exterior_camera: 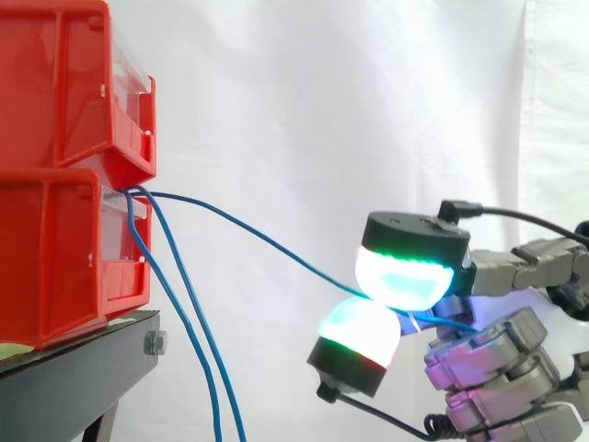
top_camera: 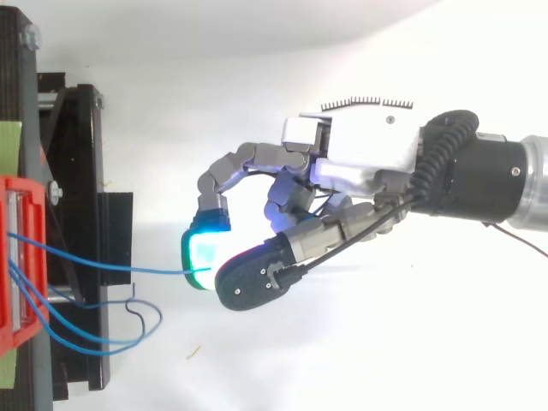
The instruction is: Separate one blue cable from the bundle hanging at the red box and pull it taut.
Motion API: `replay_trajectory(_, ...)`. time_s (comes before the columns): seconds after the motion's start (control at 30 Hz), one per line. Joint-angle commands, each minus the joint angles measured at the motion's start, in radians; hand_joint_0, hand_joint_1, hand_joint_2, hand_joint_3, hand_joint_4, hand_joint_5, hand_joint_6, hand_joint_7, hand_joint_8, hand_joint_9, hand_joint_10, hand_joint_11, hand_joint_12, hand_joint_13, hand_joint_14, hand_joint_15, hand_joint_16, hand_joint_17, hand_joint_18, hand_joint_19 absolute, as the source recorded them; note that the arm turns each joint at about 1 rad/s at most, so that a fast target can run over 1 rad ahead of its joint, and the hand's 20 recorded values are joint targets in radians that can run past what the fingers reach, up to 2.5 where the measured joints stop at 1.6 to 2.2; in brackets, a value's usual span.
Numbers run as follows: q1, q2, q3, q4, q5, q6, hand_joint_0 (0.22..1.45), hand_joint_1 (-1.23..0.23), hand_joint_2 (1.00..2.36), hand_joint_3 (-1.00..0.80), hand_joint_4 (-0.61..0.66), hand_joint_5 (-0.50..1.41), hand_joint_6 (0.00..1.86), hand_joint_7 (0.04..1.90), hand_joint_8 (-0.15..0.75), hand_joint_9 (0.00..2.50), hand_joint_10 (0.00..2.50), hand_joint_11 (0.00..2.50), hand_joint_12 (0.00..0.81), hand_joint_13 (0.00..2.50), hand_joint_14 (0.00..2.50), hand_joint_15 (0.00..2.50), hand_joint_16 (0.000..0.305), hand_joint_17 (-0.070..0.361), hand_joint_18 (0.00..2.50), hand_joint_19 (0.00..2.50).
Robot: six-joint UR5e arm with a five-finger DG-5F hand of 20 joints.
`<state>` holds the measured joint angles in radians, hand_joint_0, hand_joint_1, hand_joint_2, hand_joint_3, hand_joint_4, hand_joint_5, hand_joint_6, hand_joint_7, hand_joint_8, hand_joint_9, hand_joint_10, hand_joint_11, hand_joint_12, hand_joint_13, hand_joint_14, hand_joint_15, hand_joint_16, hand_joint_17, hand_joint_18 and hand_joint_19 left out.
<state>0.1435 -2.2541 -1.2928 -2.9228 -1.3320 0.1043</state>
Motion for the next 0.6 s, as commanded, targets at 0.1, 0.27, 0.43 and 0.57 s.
replay_trajectory(0.1, 0.002, 0.001, 0.007, 0.002, 0.0, 0.0, 0.7, -0.79, 1.02, -0.15, -0.16, -0.19, 0.91, 1.18, 0.277, 1.18, 1.19, 1.51, 0.355, 1.09, 1.62, 1.46, 0.036, 0.08, 1.43, 1.84)
replay_trajectory(0.27, 0.002, 0.001, 0.007, -0.003, 0.004, 0.0, 0.7, -0.79, 1.02, -0.15, -0.16, -0.19, 0.91, 1.19, 0.283, 1.18, 1.21, 1.5, 0.351, 1.09, 1.61, 1.45, 0.036, 0.081, 1.43, 1.84)
replay_trajectory(0.43, -0.002, 0.001, 0.007, -0.059, 0.008, 0.003, 0.7, -0.79, 1.02, -0.14, -0.16, -0.19, 0.91, 1.18, 0.276, 1.17, 1.22, 1.49, 0.352, 1.09, 1.61, 1.45, 0.036, 0.08, 1.43, 1.83)
replay_trajectory(0.57, -0.002, 0.005, 0.007, -0.116, -0.001, 0.02, 0.7, -0.79, 1.02, -0.14, -0.16, -0.19, 0.91, 1.18, 0.283, 1.17, 1.23, 1.48, 0.345, 1.09, 1.61, 1.46, 0.035, 0.079, 1.43, 1.83)
